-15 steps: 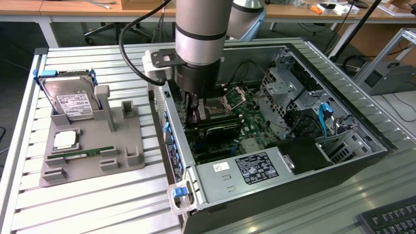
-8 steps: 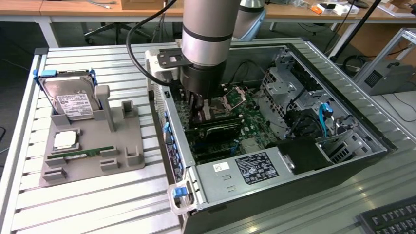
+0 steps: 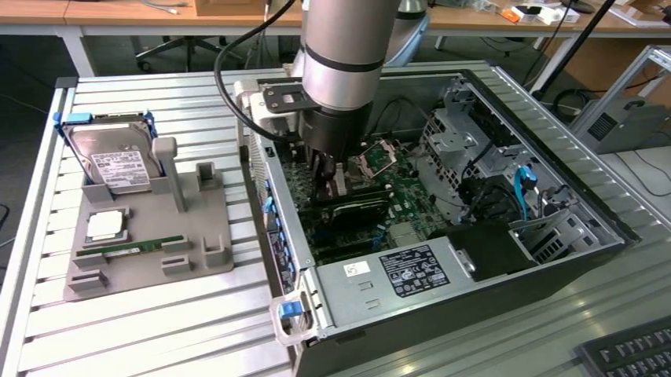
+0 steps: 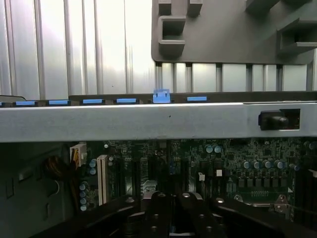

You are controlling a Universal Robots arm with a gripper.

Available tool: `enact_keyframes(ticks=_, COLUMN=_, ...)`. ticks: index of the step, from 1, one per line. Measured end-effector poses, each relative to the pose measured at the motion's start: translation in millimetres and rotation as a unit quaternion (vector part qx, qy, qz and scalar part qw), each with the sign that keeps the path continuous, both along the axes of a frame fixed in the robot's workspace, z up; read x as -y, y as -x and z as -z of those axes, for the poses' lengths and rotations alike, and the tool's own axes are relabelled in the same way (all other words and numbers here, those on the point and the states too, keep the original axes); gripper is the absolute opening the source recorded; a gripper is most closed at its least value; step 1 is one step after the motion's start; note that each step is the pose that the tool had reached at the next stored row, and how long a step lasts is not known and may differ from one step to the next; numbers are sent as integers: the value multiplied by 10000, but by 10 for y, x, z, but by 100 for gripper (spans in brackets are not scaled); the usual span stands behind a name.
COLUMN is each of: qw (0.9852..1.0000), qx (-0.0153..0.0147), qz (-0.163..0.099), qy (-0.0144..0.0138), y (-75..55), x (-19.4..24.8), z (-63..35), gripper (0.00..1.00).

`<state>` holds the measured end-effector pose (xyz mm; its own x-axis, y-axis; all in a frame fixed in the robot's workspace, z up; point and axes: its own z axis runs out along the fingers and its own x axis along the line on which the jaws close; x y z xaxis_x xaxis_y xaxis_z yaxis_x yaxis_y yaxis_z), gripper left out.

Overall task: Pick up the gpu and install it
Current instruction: 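Press down on the gpu until it lock into place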

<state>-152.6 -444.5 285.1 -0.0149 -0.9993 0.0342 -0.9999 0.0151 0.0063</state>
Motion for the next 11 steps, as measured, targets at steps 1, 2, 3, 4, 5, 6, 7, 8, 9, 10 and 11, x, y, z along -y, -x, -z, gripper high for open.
enact_keyframes(ticks=1, qw=10000, qx=-6, qz=0, qy=0, y=-11, x=1, z=5, gripper=11)
enact_keyframes(ticks=2, qw=10000, qx=-12, qz=0, qy=0, y=-23, x=1, z=12, gripper=11)
enact_keyframes(ticks=3, qw=10000, qx=-18, qz=0, qy=0, y=-33, x=2, z=19, gripper=11)
enact_keyframes(ticks=4, qw=10000, qx=-24, qz=0, qy=0, y=-43, x=2, z=23, gripper=11)
enact_keyframes(ticks=5, qw=10000, qx=-31, qz=0, qy=0, y=-56, x=2, z=30, gripper=11)
enact_keyframes(ticks=6, qw=10000, qx=-38, qz=0, qy=0, y=-70, x=2, z=37, gripper=11)
enact_keyframes(ticks=7, qw=10000, qx=-45, qz=0, qy=0, y=-84, x=2, z=44, gripper=11)
enact_keyframes(ticks=8, qw=10000, qx=-51, qz=0, qy=0, y=-96, x=2, z=50, gripper=11)
enact_keyframes(ticks=9, qw=10000, qx=-57, qz=0, qy=0, y=-108, x=2, z=56, gripper=11)
enact_keyframes(ticks=10, qw=10000, qx=-64, qz=0, qy=0, y=-123, x=2, z=62, gripper=11)
enact_keyframes(ticks=11, qw=10000, qx=-72, qz=0, qy=0, y=-142, x=3, z=69, gripper=11)
